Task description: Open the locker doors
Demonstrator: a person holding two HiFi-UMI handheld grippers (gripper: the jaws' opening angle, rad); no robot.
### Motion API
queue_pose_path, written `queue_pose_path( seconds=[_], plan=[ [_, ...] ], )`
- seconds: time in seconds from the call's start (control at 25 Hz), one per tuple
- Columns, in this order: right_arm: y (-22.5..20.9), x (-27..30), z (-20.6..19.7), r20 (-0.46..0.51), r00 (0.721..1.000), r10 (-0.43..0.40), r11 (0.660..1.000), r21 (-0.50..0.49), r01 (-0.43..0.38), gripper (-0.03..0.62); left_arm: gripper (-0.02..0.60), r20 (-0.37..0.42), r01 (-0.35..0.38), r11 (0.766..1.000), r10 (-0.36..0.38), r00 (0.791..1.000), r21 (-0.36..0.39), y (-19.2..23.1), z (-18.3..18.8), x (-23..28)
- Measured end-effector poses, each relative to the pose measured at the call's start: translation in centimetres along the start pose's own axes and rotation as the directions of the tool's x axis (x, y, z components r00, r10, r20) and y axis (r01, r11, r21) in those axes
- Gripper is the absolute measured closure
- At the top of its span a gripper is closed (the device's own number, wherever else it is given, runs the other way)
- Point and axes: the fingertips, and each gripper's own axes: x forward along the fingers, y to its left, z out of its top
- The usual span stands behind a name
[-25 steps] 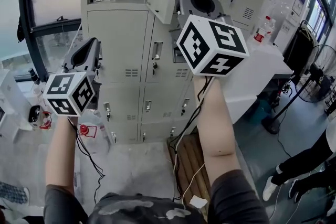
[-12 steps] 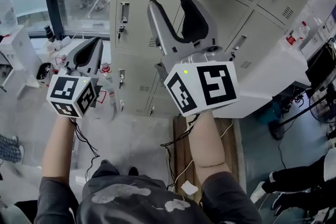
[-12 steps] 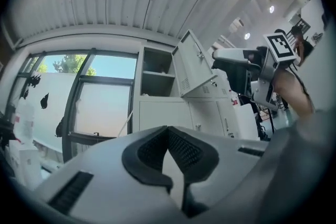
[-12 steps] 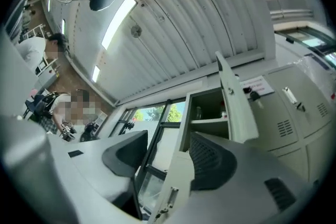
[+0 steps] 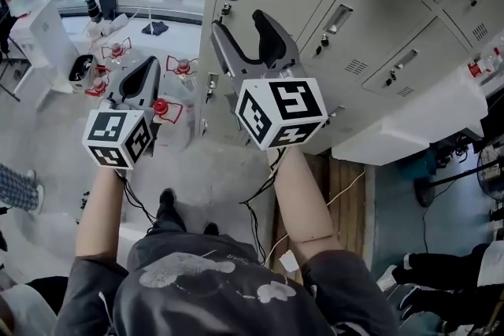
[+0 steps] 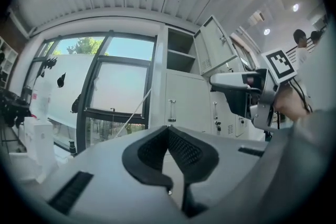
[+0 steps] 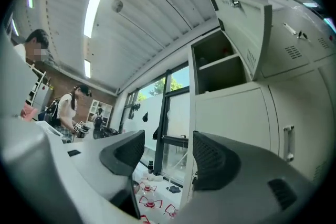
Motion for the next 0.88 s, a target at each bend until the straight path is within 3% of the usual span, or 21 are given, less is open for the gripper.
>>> queue_pose_path(
  seconds=[0.4, 0.88],
  plan=[
    [-2.2, 7.4, -10.1, -0.154, 0.981, -0.116, 0.993, 0.008, 0.118, 0.307, 0.572, -0.069, 0.029, 0.999, -0.032, 0.997, -0.042, 7.9, -5.3, 4.1],
    [-5.7, 15.3, -13.7, -0.182, 0.955, -0.234, 0.972, -0.045, 0.229, 0.309, 0.572, -0.065, 0.107, 0.992, -0.111, 0.992, -0.060, 14.0, -7.3, 9.7]
  ],
)
